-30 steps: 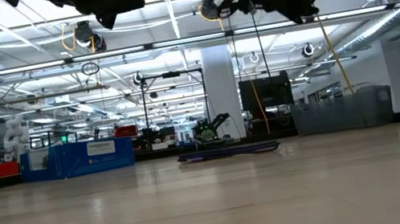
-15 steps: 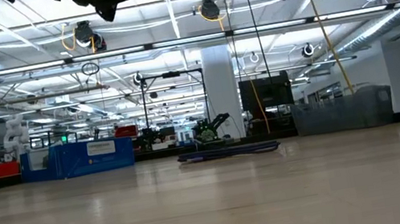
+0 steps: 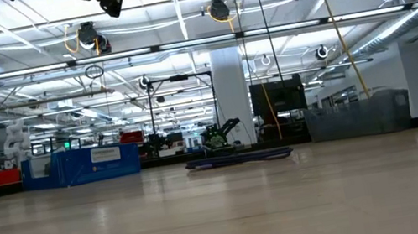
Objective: Pick and place USB-C Cables
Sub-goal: Put the bottom black charger cable into the bin, then put the blue charger cable into the bin
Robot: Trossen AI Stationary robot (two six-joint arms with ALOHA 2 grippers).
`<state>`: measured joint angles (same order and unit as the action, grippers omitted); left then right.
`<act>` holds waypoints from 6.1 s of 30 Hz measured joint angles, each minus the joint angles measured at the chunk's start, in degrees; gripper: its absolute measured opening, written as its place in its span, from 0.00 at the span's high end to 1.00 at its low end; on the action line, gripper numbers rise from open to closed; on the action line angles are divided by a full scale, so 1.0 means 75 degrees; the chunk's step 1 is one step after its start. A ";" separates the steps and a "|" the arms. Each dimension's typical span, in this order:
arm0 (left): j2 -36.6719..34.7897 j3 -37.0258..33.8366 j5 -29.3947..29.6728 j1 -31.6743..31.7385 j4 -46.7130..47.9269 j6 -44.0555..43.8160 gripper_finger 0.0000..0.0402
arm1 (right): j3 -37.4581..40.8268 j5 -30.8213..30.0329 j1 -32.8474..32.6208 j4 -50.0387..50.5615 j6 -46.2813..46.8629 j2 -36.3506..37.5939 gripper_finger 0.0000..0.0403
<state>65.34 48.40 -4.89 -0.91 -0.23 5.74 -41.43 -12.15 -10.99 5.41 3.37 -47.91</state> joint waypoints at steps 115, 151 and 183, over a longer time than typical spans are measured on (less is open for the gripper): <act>-0.0058 0.0000 -0.0009 0.0000 -0.0758 0.0370 0.92 | -0.1588 -0.0312 0.8548 0.5155 -0.1794 -0.5249 0.77; 0.0055 0.0000 0.0283 0.0000 -0.0248 0.0073 0.92 | -0.0739 -0.0766 0.0652 0.2566 0.1873 -0.1108 0.60; 0.4813 0.1633 0.0323 0.0733 -0.0316 0.0835 0.63 | 0.0017 -0.0777 -0.0092 0.0909 0.0465 -0.1546 0.60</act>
<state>101.44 60.65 -2.46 4.59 -2.60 12.00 -41.30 -17.98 -11.68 12.23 6.86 -59.51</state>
